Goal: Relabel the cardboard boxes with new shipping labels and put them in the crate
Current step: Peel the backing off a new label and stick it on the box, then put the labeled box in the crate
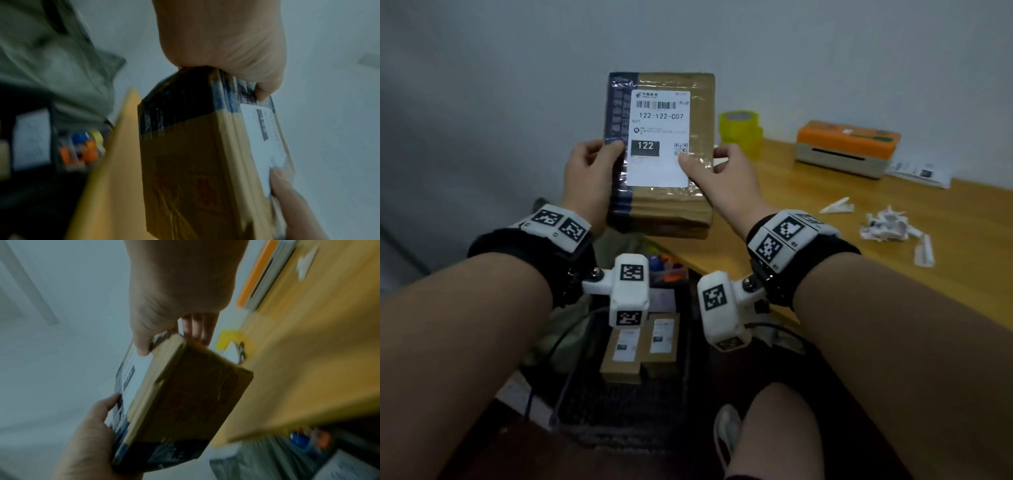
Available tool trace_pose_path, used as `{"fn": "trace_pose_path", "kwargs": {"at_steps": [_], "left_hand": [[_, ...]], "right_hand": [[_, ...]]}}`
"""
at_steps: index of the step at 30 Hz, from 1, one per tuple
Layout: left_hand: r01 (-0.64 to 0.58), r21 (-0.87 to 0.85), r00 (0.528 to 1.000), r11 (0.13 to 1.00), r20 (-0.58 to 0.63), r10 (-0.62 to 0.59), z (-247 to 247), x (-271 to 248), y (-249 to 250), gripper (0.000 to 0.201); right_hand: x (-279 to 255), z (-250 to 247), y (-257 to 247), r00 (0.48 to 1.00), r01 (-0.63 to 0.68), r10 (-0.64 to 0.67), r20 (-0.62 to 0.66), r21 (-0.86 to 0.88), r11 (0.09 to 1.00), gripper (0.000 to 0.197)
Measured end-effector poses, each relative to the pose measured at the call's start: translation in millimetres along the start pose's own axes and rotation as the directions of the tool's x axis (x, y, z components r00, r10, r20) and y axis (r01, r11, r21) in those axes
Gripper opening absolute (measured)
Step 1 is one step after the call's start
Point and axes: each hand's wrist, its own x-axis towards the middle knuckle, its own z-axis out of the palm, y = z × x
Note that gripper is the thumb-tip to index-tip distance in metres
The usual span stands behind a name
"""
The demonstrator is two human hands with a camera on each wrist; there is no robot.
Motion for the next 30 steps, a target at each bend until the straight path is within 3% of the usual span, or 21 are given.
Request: {"fn": "trace_pose_path", "kwargs": {"at_steps": [4, 9, 13, 17, 19, 24, 28, 30], "left_hand": [[0.058, 0.045, 0.993, 0.997, -0.11, -0.052, -80.2, 1.2, -33.2, 0.03], [0.172, 0.055, 0.954, 0.984, -0.26, -0.152, -149.1, 1.0, -96.4, 0.021], [0.285, 0.128, 0.921, 0.95, -0.312, -0.234, -179.9, -4.1, -166.2, 0.036], [0.424, 0.17, 0.882, 0.89, -0.3, -0.363, -186.7, -15.9, -238.1, 0.034], [0.494, 0.169, 0.852, 0.853, -0.293, -0.435, -187.7, -21.2, -273.7, 0.034], [0.679, 0.239, 0.731, 0.694, -0.305, -0.61, -186.5, -38.8, -360.0, 0.036], [0.816, 0.336, 0.569, 0.471, -0.322, -0.757, -190.0, -53.6, -424.1, 0.039], [0.86, 0.313, 0.495, 0.403, -0.322, -0.807, -193.9, -62.2, -451.2, 0.038]], "right_hand": [[-13.6, 76.0, 12.8, 0.981, -0.027, 0.029, 0.19, -0.015, 1.0, 0.049], [-25.9, 154.7, 50.5, 0.916, -0.095, 0.112, 0.384, -0.063, 0.993, 0.052], [-35.1, 200.2, 112.1, 0.849, -0.162, 0.227, 0.477, -0.175, 0.971, 0.05], [-45.2, 230.8, 187.3, 0.778, -0.284, 0.367, 0.51, -0.235, 0.93, 0.062], [-51.3, 238.6, 219.9, 0.741, -0.344, 0.429, 0.517, -0.256, 0.903, 0.055], [-65.8, 251.1, 296.9, 0.673, -0.453, 0.562, 0.481, -0.333, 0.827, 0.054], [-76.4, 262.5, 353.4, 0.606, -0.488, 0.649, 0.46, -0.43, 0.76, 0.059], [-80.3, 271.4, 378.2, 0.583, -0.467, 0.667, 0.464, -0.48, 0.742, 0.055]]}}
